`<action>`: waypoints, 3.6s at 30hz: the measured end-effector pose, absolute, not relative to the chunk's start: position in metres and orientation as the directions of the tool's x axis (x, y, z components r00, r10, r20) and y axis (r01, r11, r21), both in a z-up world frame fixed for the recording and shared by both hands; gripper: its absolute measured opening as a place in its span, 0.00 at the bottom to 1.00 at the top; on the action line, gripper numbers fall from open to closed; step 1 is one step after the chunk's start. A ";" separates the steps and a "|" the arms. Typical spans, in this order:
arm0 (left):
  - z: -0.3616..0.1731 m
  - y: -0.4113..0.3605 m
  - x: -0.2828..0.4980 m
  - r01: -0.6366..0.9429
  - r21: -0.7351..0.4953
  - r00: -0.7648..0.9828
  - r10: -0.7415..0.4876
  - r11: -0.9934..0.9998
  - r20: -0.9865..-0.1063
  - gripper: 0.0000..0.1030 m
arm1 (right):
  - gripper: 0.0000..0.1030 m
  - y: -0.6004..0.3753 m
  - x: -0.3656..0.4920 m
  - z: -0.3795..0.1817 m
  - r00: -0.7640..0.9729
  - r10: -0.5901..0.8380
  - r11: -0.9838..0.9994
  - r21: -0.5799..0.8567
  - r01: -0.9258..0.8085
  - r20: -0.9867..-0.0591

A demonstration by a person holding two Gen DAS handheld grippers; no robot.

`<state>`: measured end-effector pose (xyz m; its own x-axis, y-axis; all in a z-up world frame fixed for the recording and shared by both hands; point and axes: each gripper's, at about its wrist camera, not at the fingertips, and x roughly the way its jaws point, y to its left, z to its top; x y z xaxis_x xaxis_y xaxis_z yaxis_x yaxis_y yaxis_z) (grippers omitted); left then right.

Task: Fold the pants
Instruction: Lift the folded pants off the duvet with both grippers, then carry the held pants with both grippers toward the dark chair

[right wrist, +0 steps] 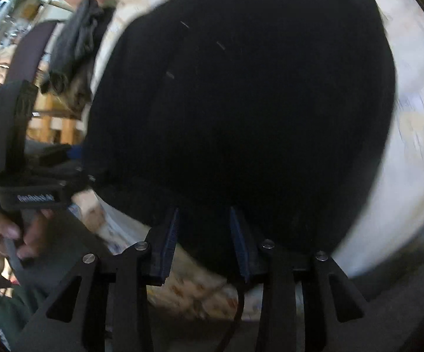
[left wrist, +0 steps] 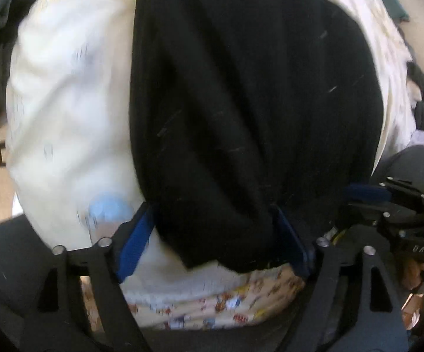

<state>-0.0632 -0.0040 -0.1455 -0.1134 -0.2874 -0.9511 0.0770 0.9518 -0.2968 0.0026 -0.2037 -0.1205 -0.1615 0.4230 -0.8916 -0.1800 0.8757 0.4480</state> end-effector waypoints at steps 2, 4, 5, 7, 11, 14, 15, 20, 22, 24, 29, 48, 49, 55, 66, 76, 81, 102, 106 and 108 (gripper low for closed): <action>-0.143 -0.002 -0.066 0.084 -0.297 -0.115 -0.287 0.951 -0.951 0.79 | 0.36 -0.208 -0.005 -0.123 -0.213 0.416 0.880 0.450 -0.152 -0.884; -0.123 0.002 -0.063 0.089 -0.294 -0.049 -0.291 0.952 -0.956 0.79 | 0.36 -0.213 -0.008 -0.112 -0.208 0.420 0.877 0.454 -0.156 -0.883; -0.111 0.007 -0.060 0.089 -0.292 -0.006 -0.293 0.952 -0.956 0.79 | 0.37 -0.217 -0.007 -0.102 -0.185 0.430 0.875 0.458 -0.158 -0.884; -0.089 0.020 -0.053 0.080 -0.312 0.078 -0.318 0.947 -0.945 0.80 | 0.46 -0.237 0.001 -0.081 -0.086 0.417 0.892 0.425 -0.154 -0.905; -0.071 0.061 -0.023 -0.061 -0.342 0.238 -0.319 0.938 -0.917 0.98 | 0.85 -0.291 0.024 -0.050 0.165 0.559 0.827 0.560 -0.043 -0.813; -0.086 0.084 0.005 -0.173 -0.436 0.263 -0.385 0.883 -0.885 1.00 | 0.87 -0.321 0.041 -0.056 0.261 0.609 0.768 0.639 0.042 -0.749; -0.100 0.085 0.015 -0.210 -0.459 0.233 -0.412 0.863 -0.881 1.00 | 0.87 -0.327 0.045 -0.062 0.274 0.618 0.751 0.656 0.069 -0.737; -0.142 0.059 0.019 -0.223 -0.425 0.155 -0.398 0.877 -0.904 1.00 | 0.87 -0.338 0.049 -0.101 0.314 0.655 0.659 0.723 0.207 -0.687; -0.162 0.058 0.022 -0.217 -0.390 0.090 -0.380 0.895 -0.921 1.00 | 0.87 -0.340 0.048 -0.106 0.323 0.670 0.632 0.742 0.225 -0.669; -0.176 0.050 0.014 -0.222 -0.390 -0.010 -0.402 0.894 -0.915 1.00 | 0.87 -0.342 0.050 -0.104 0.322 0.667 0.639 0.738 0.215 -0.672; -0.173 0.027 -0.002 -0.121 -0.467 -0.122 -0.480 0.876 -0.869 1.00 | 0.87 -0.350 0.050 -0.109 0.313 0.642 0.657 0.713 0.245 -0.699; -0.185 0.003 -0.010 -0.080 -0.543 -0.194 -0.547 0.836 -0.814 0.98 | 0.88 -0.283 0.021 -0.177 -0.095 0.701 0.703 0.661 0.263 -0.707; -0.184 0.000 -0.011 -0.067 -0.544 -0.179 -0.547 0.836 -0.818 0.91 | 0.88 -0.281 0.020 -0.179 -0.092 0.695 0.707 0.654 0.268 -0.713; -0.168 -0.006 -0.014 -0.009 -0.553 -0.093 -0.551 0.833 -0.829 0.45 | 0.34 -0.273 0.010 -0.147 -0.014 0.651 0.753 0.643 0.139 -0.759; -0.041 0.026 -0.033 0.129 -0.667 0.201 -0.678 0.734 -0.707 0.28 | 0.19 -0.296 -0.010 -0.042 0.249 0.763 0.628 0.775 -0.066 -0.597; 0.098 0.106 0.022 0.241 -0.579 0.462 -0.617 0.779 -0.637 0.28 | 0.19 -0.255 0.044 0.083 0.358 0.802 0.586 0.747 -0.314 -0.478; 0.155 0.194 0.067 0.189 -0.486 0.570 -0.498 0.853 -0.653 0.29 | 0.19 -0.154 0.112 0.131 0.339 0.839 0.541 0.713 -0.446 -0.425; -0.064 0.482 0.081 -0.142 -0.418 0.508 -0.296 0.897 -0.809 0.34 | 0.19 0.205 0.199 -0.061 -0.009 0.782 0.521 0.661 -0.541 -0.624; -0.085 0.482 0.056 -0.163 -0.435 0.493 -0.309 0.885 -0.813 0.51 | 0.52 0.199 0.188 -0.104 -0.107 0.769 0.533 0.725 -0.437 -0.630; -0.082 0.482 0.046 -0.181 -0.426 0.480 -0.298 0.887 -0.825 0.66 | 0.72 0.190 0.183 -0.115 -0.114 0.737 0.579 0.710 -0.401 -0.666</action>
<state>0.0461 0.4824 -0.0822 0.4803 -0.2982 -0.8248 -0.1807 0.8866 -0.4257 0.1833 0.1895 -0.1152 -0.1137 0.7373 -0.6659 -0.4009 0.5792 0.7098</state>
